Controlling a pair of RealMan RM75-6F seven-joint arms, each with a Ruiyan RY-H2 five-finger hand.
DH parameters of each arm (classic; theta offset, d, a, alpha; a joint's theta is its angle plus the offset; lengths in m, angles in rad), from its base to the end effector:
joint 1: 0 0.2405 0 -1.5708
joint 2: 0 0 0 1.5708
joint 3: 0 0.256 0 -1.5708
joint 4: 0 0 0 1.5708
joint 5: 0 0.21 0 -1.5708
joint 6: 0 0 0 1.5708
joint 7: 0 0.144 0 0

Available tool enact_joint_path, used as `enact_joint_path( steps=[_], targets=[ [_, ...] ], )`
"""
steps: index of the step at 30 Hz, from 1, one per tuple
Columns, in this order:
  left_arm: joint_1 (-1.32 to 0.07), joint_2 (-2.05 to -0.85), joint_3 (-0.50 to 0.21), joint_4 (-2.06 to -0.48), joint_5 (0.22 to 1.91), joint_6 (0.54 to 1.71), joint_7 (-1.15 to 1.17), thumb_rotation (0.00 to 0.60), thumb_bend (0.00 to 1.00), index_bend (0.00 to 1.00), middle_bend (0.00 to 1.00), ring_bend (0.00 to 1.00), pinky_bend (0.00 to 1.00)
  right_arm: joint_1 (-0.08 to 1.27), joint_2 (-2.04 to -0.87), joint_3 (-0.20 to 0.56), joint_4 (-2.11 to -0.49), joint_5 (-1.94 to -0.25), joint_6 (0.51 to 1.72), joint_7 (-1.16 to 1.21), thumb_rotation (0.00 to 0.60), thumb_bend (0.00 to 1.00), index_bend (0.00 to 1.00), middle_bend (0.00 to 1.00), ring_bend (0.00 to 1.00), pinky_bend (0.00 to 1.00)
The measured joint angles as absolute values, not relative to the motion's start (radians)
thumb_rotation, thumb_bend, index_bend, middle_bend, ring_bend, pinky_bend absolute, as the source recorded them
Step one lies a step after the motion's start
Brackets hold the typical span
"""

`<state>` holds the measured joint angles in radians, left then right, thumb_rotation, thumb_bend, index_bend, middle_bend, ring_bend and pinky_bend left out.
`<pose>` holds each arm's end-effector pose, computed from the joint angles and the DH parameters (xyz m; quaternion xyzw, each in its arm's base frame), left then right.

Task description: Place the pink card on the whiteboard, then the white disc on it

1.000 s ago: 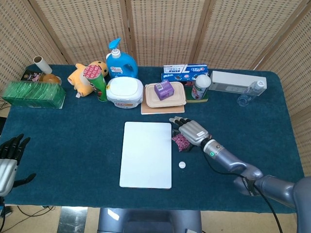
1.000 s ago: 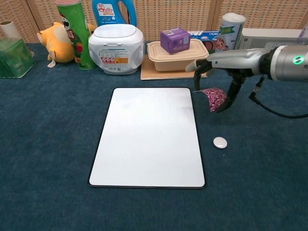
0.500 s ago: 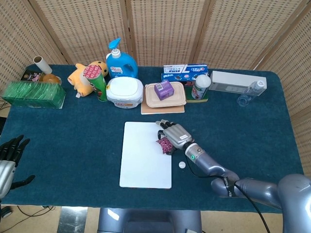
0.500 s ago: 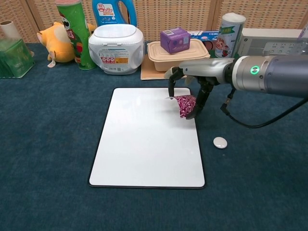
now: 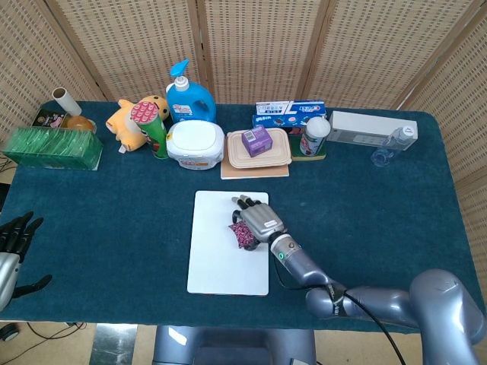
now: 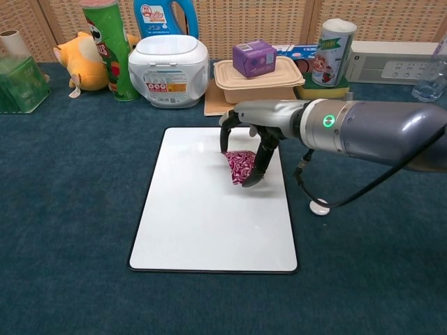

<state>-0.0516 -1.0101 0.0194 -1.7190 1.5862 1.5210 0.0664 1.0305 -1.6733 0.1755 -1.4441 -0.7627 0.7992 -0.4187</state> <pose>-0.2957 0.1551 0.1745 -0.6313 -0.3681 -0.3645 0.5771 -0.0692 -0.3532 -0.0773 0.7826 -0.4266 0.3220 0.3191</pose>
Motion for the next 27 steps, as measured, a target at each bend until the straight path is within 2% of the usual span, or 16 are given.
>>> enact_joint_path(
  steps=[3, 6, 12, 16, 20, 27],
  targets=[
    [-0.050, -1.008, 0.019, -1.717, 1.589, 1.525, 0.061, 0.600, 0.08, 0.00, 0.00, 0.00, 0.07, 1.038, -1.680, 0.176, -1.460, -0.723, 0.815, -0.448, 0.600, 0.19, 0.17, 0.05, 0.00, 0.15],
    [-0.048, -1.007, 0.019, -1.714, 1.590, 1.528, 0.056, 0.600, 0.08, 0.00, 0.00, 0.00, 0.07, 1.048, -1.682, 0.177, -1.478, -0.683, 0.824, -0.476, 0.600, 0.19, 0.11, 0.05, 0.00, 0.15],
    [-0.048, -1.004, 0.019, -1.712, 1.592, 1.528, 0.049, 0.600, 0.08, 0.00, 0.00, 0.00, 0.07, 1.062, -1.668, 0.179, -1.520, -0.643, 0.841, -0.509, 0.600, 0.19, 0.09, 0.04, 0.00, 0.15],
    [-0.050, -1.003, 0.018, -1.711, 1.591, 1.523, 0.047, 0.600, 0.08, 0.00, 0.00, 0.00, 0.07, 1.059, -1.646, 0.179, -1.547, -0.651, 0.848, -0.506, 0.600, 0.19, 0.10, 0.04, 0.00, 0.15],
    [-0.051, -1.001, 0.016, -1.711, 1.587, 1.520, 0.044, 0.600, 0.08, 0.00, 0.00, 0.00, 0.07, 1.044, -1.605, 0.164, -1.586, -0.689, 0.858, -0.502, 0.600, 0.21, 0.16, 0.04, 0.00, 0.15],
    [-0.056, -1.001, 0.013, -1.719, 1.577, 1.507, 0.057, 0.600, 0.08, 0.00, 0.00, 0.00, 0.07, 0.957, -1.456, 0.086, -1.697, -0.818, 0.888, -0.461, 0.600, 0.24, 0.25, 0.04, 0.00, 0.15]
  ],
)
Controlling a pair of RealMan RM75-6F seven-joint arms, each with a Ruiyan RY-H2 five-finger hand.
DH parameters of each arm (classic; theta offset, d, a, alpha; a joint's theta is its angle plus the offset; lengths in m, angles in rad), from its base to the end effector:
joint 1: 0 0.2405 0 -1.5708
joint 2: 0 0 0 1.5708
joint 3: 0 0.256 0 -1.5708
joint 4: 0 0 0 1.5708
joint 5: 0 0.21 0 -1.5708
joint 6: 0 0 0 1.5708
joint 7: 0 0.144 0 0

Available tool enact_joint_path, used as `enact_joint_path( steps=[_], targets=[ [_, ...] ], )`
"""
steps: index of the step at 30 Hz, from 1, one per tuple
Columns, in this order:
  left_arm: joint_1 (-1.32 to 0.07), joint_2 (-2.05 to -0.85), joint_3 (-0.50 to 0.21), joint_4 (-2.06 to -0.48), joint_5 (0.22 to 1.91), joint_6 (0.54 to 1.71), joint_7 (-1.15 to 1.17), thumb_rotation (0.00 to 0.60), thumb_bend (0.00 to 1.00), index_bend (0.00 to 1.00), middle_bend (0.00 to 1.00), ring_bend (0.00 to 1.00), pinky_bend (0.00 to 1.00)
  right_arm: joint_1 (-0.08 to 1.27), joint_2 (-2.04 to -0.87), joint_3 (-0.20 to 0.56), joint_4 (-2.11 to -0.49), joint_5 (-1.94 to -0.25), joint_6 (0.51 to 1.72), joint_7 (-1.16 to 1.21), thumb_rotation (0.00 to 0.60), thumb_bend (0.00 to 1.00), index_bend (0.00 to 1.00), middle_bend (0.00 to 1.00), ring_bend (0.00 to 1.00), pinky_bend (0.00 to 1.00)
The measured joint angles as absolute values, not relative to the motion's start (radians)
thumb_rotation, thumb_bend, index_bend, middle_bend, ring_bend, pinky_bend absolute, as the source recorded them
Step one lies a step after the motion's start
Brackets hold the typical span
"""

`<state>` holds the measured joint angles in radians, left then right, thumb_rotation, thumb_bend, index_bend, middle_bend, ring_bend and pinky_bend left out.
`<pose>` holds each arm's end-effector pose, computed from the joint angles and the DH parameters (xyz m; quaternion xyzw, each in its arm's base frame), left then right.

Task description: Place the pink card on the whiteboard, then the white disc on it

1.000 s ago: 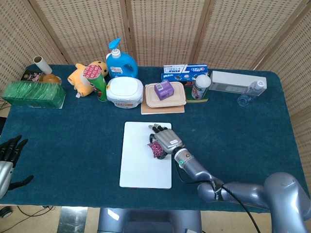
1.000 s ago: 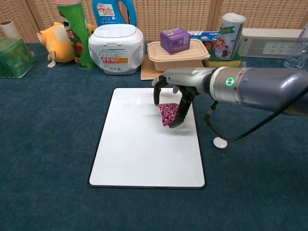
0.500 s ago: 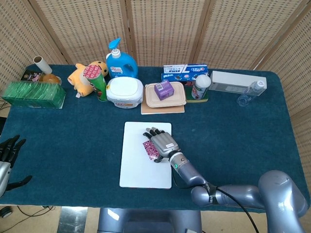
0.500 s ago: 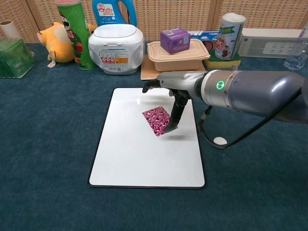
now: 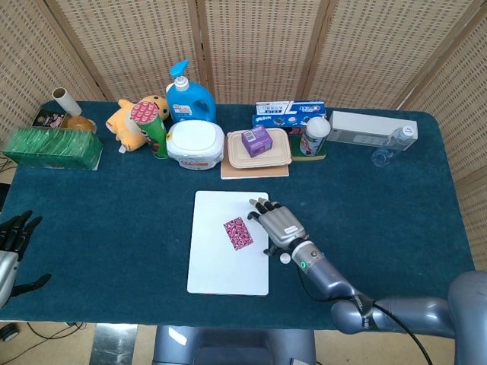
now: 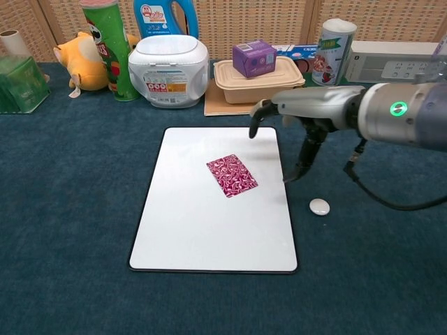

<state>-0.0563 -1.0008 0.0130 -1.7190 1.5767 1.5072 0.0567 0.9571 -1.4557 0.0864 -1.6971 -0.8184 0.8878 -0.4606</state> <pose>-0.2971 0.1578 0.1768 -0.6310 -0.3708 -0.3619 0.5774 -0.0998 -0.3289 -0.0237 0.7965 -0.3982 0.3030 0.3395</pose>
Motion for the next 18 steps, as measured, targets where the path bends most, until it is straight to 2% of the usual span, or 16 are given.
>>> enact_joint_path(
  steps=[9, 18],
  targets=[
    [-0.057, -1.006, 0.011, -1.726, 1.568, 1.502, 0.077, 0.600, 0.08, 0.00, 0.00, 0.00, 0.07, 0.868, -1.375, 0.007, -1.728, -0.974, 0.862, -0.340, 0.600, 0.27, 0.27, 0.04, 0.00, 0.14],
    [-0.057, -1.006, 0.008, -1.727, 1.563, 1.502, 0.077, 0.600, 0.08, 0.00, 0.00, 0.00, 0.07, 0.819, -1.379, -0.014, -1.687, -1.063, 0.841, -0.256, 0.600, 0.28, 0.31, 0.05, 0.00, 0.14]
  ],
)
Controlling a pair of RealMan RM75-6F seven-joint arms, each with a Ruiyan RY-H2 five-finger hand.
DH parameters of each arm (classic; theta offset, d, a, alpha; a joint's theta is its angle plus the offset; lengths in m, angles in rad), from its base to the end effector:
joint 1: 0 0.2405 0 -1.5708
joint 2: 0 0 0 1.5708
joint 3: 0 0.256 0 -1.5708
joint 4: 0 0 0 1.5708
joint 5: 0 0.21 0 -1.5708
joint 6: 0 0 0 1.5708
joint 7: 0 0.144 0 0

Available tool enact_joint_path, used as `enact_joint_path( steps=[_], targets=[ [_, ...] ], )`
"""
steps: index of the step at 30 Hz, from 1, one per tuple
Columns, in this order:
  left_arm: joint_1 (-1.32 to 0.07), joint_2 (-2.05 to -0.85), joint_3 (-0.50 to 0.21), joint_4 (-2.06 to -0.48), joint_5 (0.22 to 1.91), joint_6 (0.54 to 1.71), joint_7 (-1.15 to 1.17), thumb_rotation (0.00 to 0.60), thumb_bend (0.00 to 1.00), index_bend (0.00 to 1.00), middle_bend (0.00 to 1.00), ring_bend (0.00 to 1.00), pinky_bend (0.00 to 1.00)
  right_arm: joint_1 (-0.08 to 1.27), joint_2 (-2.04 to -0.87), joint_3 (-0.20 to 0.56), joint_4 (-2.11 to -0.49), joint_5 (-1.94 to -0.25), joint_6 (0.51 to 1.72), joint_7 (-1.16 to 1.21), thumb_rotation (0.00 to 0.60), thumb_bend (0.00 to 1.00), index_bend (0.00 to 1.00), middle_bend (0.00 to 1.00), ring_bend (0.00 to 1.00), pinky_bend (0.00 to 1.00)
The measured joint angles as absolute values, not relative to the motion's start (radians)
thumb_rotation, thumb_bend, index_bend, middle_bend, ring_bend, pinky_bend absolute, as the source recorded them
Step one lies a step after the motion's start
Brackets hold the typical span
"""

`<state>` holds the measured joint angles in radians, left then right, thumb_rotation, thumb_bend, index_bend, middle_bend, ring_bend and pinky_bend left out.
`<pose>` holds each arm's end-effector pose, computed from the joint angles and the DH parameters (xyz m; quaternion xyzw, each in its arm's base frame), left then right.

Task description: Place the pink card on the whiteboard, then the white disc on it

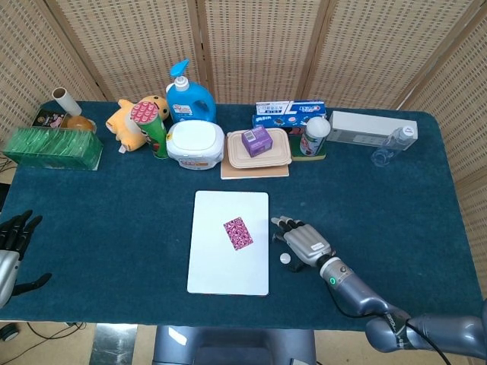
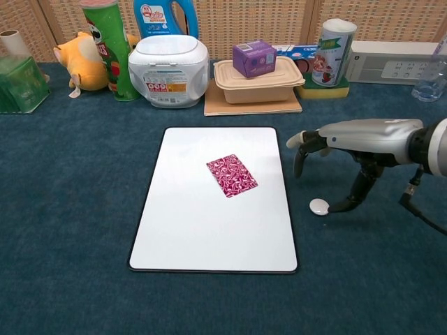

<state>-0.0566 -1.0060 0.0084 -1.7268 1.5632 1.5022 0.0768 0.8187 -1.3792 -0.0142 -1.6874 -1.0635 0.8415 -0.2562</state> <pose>-0.2968 0.1589 0.1752 -0.6290 -0.3712 -0.3576 0.5819 -0.1577 -0.2995 -0.0132 0.8021 -0.4241 0.2815 0.3124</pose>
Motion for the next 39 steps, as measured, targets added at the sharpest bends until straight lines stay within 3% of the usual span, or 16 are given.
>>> enact_joint_path(
  steps=[39],
  targets=[
    [-0.065, -1.022, 0.006, -1.738, 1.544, 1.478, 0.128, 0.600, 0.08, 0.00, 0.00, 0.00, 0.07, 0.730, -1.463, 0.015, -1.489, -1.238, 0.784, -0.048, 0.600, 0.28, 0.42, 0.07, 0.00, 0.14]
  ],
)
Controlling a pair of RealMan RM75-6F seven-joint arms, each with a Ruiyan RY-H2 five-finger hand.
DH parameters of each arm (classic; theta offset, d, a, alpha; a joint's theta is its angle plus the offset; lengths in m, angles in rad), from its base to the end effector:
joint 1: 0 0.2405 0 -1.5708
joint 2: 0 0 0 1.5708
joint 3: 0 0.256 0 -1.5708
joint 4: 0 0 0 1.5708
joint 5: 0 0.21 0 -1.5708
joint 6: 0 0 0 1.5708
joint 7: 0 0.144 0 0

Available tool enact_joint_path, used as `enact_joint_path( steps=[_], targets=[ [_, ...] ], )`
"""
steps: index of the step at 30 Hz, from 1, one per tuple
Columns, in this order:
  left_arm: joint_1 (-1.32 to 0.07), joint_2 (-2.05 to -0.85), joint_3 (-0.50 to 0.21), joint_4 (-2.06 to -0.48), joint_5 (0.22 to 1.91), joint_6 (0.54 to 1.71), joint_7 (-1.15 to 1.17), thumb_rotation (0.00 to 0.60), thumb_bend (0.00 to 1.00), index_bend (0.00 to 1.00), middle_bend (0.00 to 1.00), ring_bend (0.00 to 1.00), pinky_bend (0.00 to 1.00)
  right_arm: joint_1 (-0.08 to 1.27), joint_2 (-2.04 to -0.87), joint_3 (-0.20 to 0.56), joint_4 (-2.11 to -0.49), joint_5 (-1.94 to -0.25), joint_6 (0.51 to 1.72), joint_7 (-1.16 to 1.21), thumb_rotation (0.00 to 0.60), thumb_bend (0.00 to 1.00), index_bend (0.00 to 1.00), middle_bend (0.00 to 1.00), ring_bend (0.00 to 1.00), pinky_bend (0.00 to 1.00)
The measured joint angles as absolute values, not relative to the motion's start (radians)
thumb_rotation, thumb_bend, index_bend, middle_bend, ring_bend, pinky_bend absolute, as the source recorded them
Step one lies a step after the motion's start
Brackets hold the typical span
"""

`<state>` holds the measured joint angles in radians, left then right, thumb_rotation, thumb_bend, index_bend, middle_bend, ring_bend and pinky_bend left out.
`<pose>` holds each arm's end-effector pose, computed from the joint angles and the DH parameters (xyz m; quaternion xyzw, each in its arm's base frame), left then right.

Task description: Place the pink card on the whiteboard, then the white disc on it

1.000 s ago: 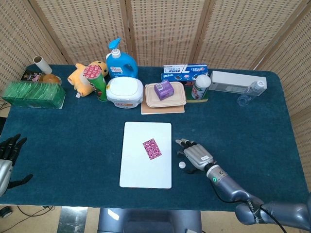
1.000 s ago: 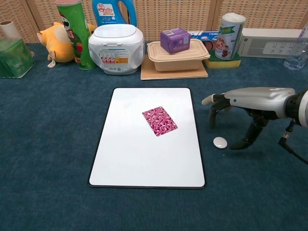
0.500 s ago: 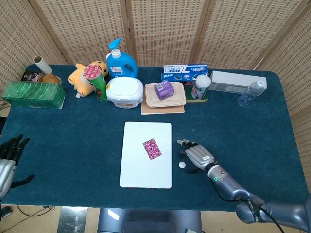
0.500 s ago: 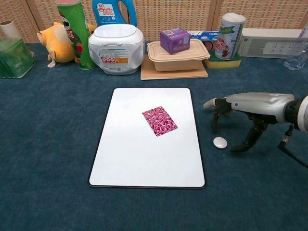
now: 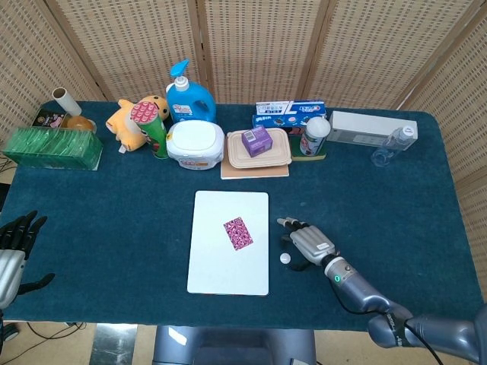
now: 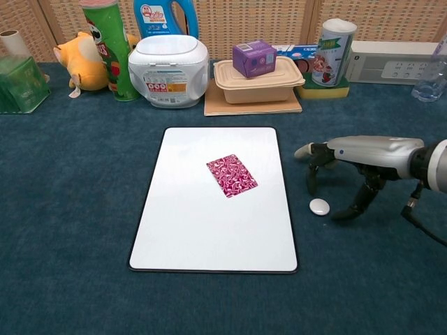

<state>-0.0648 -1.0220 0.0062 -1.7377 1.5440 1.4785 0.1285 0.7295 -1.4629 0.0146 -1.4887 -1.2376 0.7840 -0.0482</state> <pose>-0.2958 0.1615 0.1675 -0.6349 -0.3706 -0.3431 0.5847 -0.1909 -0.3055 -0.0306 0.7835 -0.4551 0.2939 0.3044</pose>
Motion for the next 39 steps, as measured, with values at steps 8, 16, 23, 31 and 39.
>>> enact_joint_path(
  steps=[8, 16, 23, 31, 39],
  targets=[
    [-0.065, -1.024, 0.009, -1.739, 1.547, 1.478, 0.135, 0.600, 0.08, 0.00, 0.00, 0.00, 0.07, 0.724, -1.479, 0.021, -1.471, -1.242, 0.779, -0.039, 0.600, 0.29, 0.43, 0.07, 0.00, 0.15],
    [-0.065, -1.024, 0.007, -1.738, 1.545, 1.478, 0.134, 0.600, 0.08, 0.00, 0.00, 0.00, 0.07, 0.716, -1.490, 0.025, -1.461, -1.251, 0.778, -0.034, 0.600, 0.31, 0.46, 0.07, 0.00, 0.15],
    [-0.066, -1.024, 0.008, -1.739, 1.544, 1.477, 0.135, 0.600, 0.08, 0.00, 0.00, 0.00, 0.08, 0.707, -1.498, 0.027, -1.462, -1.271, 0.790, -0.029, 0.600, 0.31, 0.49, 0.08, 0.00, 0.15],
    [-0.065, -1.023, 0.009, -1.739, 1.546, 1.477, 0.132, 0.600, 0.08, 0.00, 0.00, 0.00, 0.07, 0.700, -1.502, 0.027, -1.461, -1.276, 0.791, -0.028, 0.600, 0.31, 0.50, 0.08, 0.00, 0.15],
    [-0.066, -1.021, 0.009, -1.738, 1.546, 1.476, 0.129, 0.600, 0.08, 0.00, 0.00, 0.00, 0.07, 0.700, -1.508, 0.030, -1.460, -1.280, 0.783, -0.029, 0.600, 0.31, 0.44, 0.08, 0.00, 0.15]
  ],
)
